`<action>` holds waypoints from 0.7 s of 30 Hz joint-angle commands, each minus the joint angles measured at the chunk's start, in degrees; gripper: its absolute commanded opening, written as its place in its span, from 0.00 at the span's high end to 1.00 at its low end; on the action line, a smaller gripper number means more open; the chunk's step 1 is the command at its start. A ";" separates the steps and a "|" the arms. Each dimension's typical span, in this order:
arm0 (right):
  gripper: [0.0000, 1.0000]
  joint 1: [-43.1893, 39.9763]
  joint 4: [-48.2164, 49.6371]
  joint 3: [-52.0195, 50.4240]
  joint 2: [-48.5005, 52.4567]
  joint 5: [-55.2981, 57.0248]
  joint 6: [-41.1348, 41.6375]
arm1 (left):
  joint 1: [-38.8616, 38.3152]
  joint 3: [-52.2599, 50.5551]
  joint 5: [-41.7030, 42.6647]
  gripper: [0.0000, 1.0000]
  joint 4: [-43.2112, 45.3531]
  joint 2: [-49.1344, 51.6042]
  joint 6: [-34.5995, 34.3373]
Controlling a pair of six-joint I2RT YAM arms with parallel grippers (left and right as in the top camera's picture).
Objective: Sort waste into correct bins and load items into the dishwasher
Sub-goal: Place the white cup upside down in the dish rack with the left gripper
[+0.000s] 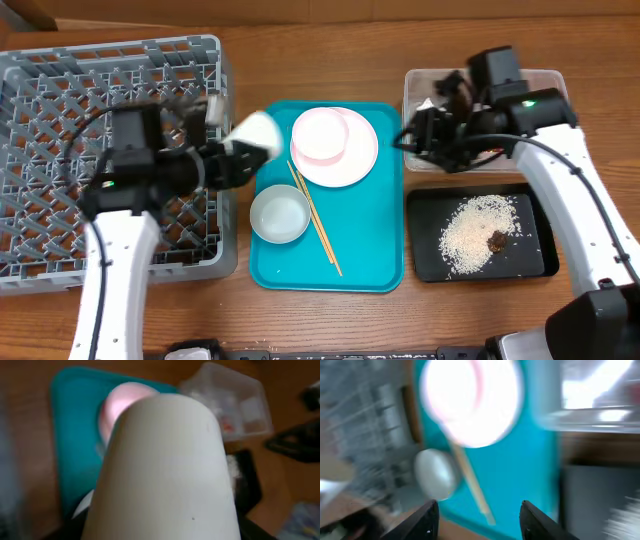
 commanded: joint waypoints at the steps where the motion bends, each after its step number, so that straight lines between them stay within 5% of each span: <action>1: 0.46 -3.52 -2.23 0.57 -5.95 13.40 -4.42 | 9.62 2.71 -22.45 0.90 -7.37 -4.63 0.90; 7: 0.46 -7.21 -4.85 0.57 -9.88 17.42 -5.90 | 21.92 3.21 -31.54 0.88 -12.33 -5.03 -4.63; 17: 0.47 -7.19 -6.93 0.55 -9.84 17.42 -5.88 | 22.93 3.21 -31.71 0.76 -11.13 8.66 -4.87; 19: 0.46 -7.19 -7.23 0.55 -9.84 17.42 -5.90 | 22.93 3.21 -31.80 0.68 -11.10 10.75 -4.87; 21: 0.47 -7.19 -7.87 0.55 -9.84 17.42 -5.90 | 22.93 3.21 -31.80 0.41 -10.69 12.96 -4.90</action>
